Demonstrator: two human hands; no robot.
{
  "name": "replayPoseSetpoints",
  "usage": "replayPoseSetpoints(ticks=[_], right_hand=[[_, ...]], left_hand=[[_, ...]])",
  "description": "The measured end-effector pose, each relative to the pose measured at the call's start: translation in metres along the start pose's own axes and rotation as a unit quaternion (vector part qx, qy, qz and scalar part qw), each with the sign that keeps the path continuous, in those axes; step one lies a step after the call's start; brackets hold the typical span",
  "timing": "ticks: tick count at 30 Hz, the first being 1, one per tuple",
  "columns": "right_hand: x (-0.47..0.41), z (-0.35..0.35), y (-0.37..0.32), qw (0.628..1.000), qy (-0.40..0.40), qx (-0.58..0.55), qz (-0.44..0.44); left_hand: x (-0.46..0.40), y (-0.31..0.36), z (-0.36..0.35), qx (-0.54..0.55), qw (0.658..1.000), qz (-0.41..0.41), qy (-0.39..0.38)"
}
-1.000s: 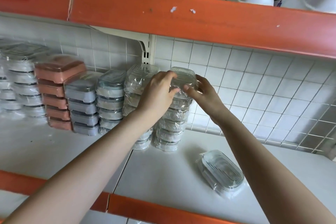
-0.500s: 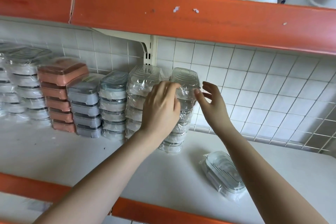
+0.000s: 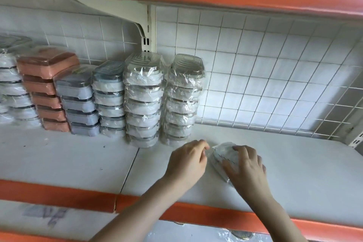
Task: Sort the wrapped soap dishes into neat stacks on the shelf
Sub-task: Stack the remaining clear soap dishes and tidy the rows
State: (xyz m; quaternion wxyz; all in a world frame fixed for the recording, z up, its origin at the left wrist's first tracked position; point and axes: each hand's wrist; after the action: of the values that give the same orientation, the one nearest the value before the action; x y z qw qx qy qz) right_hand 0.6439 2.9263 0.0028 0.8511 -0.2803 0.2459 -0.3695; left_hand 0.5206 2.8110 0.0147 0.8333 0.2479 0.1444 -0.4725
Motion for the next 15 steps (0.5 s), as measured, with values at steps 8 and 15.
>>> replayPoseSetpoints(ticks=[8, 15], right_hand=[[0.018, -0.002, 0.027, 0.992, 0.013, -0.105, -0.065], [0.02, -0.003, 0.033, 0.984, 0.047, -0.166, -0.048]], left_hand=[[0.014, 0.013, -0.037, 0.007, 0.996, 0.025, -0.082], [0.024, 0.015, -0.054, 0.054, 0.996, 0.003, -0.066]])
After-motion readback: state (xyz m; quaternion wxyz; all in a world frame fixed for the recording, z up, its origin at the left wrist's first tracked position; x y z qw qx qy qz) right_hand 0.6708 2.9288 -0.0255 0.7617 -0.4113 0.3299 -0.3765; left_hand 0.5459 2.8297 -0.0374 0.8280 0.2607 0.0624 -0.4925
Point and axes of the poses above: each hand's wrist, its own x-axis away from the middle knuckle, its own z-axis out of the back of the hand, y = z × x, and after that the axes turned 15 degrees about -x, right-handed
